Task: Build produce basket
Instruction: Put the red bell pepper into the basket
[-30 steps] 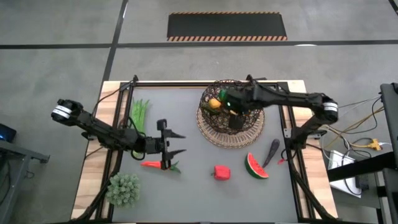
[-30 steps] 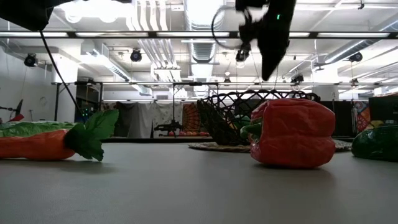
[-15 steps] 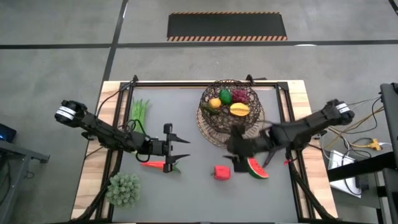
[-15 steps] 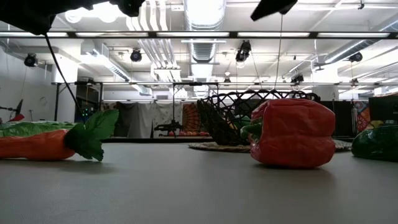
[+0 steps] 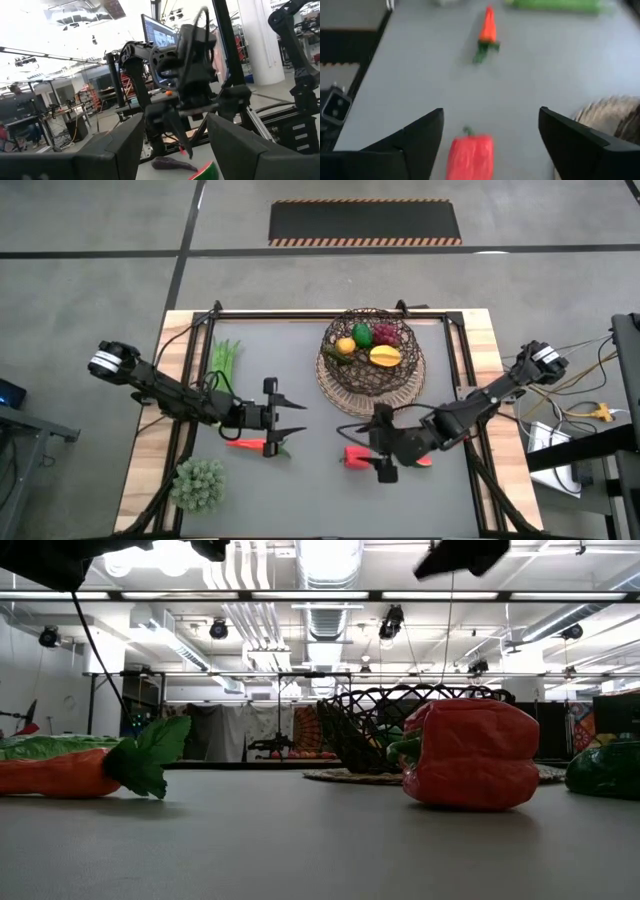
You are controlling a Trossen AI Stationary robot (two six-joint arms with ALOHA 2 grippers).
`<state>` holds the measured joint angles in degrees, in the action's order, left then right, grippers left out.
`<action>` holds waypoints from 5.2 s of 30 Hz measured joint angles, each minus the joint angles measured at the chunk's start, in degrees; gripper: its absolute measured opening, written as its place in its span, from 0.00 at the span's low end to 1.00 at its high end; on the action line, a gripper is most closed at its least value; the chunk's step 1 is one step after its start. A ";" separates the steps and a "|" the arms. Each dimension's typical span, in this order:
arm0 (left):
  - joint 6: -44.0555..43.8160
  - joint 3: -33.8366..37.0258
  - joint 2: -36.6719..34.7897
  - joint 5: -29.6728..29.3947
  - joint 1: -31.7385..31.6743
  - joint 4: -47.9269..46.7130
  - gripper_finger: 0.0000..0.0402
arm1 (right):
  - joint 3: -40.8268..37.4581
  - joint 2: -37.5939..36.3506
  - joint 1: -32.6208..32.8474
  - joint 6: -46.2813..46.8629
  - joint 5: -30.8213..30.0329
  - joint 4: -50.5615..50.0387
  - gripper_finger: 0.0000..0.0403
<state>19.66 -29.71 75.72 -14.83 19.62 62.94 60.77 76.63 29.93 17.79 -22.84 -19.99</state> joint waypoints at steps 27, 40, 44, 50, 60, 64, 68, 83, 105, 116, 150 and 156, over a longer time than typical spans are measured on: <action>-1.31 0.09 0.00 -0.15 0.04 -0.02 0.49 | 8.20 21.64 0.42 14.57 7.38 -18.36 0.65; -1.38 0.11 0.00 -0.17 0.04 -0.04 0.49 | 2.76 18.20 1.85 10.93 2.41 -14.49 0.43; -1.35 0.03 0.00 -0.17 0.04 -0.02 0.49 | -4.56 13.61 2.90 9.33 -3.69 -2.92 0.43; -1.33 -0.32 0.00 -0.17 0.04 0.04 0.49 | -19.88 9.67 3.07 -2.35 -13.43 36.50 0.43; -4.57 -4.42 0.00 1.14 0.02 -5.82 0.51 | -34.14 19.86 1.19 -26.52 -18.21 101.78 0.42; -6.58 -9.03 0.00 1.11 0.02 -16.80 0.59 | -34.23 20.16 0.50 -26.33 -18.93 101.64 0.42; -8.75 -13.12 0.41 -0.80 0.00 -25.86 0.70 | -34.39 19.36 0.42 -26.30 -19.23 101.18 0.43; -7.11 -21.77 15.54 -3.55 -2.27 -26.33 0.77 | -34.66 19.11 0.42 -25.30 -19.24 99.45 0.43; -9.51 -20.94 17.68 -5.65 -2.41 -24.90 0.66 | -34.70 19.15 0.39 -24.81 -20.82 99.53 0.43; -7.07 -20.76 17.68 -5.97 -2.51 -24.40 0.26 | -34.48 19.11 0.39 -24.86 -20.88 99.49 0.43; -5.77 -26.72 17.62 -6.49 -9.08 -24.52 0.02 | -34.07 -7.60 0.94 -22.27 -25.82 70.70 0.81; -8.01 -29.83 18.29 -6.00 -16.00 -28.46 0.02 | -33.50 -21.60 0.94 -21.72 -27.77 53.90 0.81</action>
<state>11.65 -59.55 94.01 -20.83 3.62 34.48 27.27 55.04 30.87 -3.93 -50.61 33.91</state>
